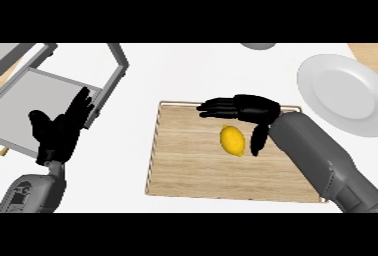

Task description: Pick the lemon from the tray and place it in the plate

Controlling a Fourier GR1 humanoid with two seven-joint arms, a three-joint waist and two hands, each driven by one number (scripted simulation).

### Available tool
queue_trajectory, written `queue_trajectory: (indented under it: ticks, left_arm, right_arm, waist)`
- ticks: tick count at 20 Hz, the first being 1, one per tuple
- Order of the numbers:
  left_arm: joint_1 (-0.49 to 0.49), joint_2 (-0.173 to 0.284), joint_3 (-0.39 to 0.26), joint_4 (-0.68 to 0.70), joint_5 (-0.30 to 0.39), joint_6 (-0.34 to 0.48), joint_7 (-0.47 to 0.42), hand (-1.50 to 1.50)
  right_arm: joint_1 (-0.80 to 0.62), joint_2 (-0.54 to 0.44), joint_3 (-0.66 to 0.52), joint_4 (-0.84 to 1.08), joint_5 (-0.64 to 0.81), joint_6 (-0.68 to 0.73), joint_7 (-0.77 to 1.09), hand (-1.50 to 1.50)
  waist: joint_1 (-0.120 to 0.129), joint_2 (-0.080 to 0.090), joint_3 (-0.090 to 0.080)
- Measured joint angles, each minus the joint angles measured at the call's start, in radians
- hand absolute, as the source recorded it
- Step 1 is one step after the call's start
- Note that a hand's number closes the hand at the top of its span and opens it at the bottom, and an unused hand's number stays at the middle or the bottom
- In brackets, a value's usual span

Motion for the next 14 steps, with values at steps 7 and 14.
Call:
queue_trajectory:
  ticks: [7, 14]
  left_arm:
    - [0.009, -0.013, 0.012, 0.001, -0.018, -0.006, -0.007, 0.0]
    - [0.009, -0.026, 0.009, 0.002, -0.034, -0.007, -0.011, 0.0]
  right_arm:
    - [0.005, 0.027, 0.016, -0.014, 0.09, -0.028, 0.001, 1.5]
    - [-0.001, 0.025, 0.057, -0.024, 0.147, -0.058, -0.041, 1.5]
  waist:
    - [-0.002, -0.006, -0.004]
    - [0.002, -0.011, -0.008]
